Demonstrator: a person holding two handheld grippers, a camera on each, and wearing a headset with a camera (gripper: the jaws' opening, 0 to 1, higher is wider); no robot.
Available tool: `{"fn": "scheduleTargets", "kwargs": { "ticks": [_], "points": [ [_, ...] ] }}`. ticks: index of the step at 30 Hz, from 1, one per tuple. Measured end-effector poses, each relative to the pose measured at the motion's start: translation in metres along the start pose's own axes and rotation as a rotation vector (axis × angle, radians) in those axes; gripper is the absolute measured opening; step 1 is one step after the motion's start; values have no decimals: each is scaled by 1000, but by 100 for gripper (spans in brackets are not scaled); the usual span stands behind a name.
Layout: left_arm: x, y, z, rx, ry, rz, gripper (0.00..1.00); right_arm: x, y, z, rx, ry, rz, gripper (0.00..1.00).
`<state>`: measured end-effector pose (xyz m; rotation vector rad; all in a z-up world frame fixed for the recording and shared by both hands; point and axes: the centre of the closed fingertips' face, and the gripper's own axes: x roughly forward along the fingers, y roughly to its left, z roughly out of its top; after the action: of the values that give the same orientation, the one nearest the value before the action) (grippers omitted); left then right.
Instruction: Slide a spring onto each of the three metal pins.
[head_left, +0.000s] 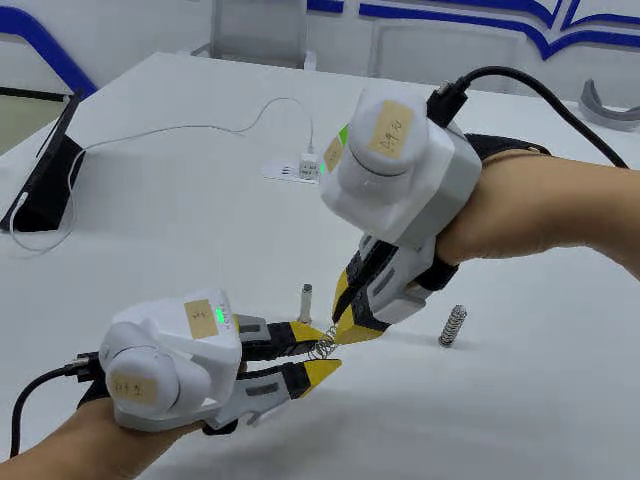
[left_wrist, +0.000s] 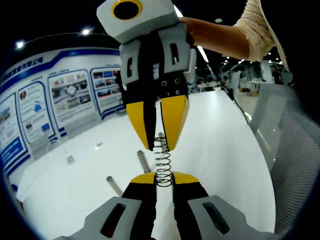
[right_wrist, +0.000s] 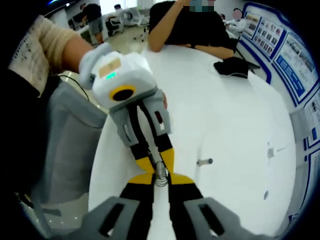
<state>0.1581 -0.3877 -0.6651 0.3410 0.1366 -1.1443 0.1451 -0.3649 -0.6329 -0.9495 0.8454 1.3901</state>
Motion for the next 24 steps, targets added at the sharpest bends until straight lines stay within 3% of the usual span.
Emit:
{"fn": "scheduleTargets", "kwargs": {
  "ticks": [10,24],
  "points": [
    [-1,2,4,-35,-19,16,11,-2,0,14,-9,-58,-8,12],
    [0,4,3,-54,-22,33,11,3,1,12,-32,-49,-4,15]
  ]
}}
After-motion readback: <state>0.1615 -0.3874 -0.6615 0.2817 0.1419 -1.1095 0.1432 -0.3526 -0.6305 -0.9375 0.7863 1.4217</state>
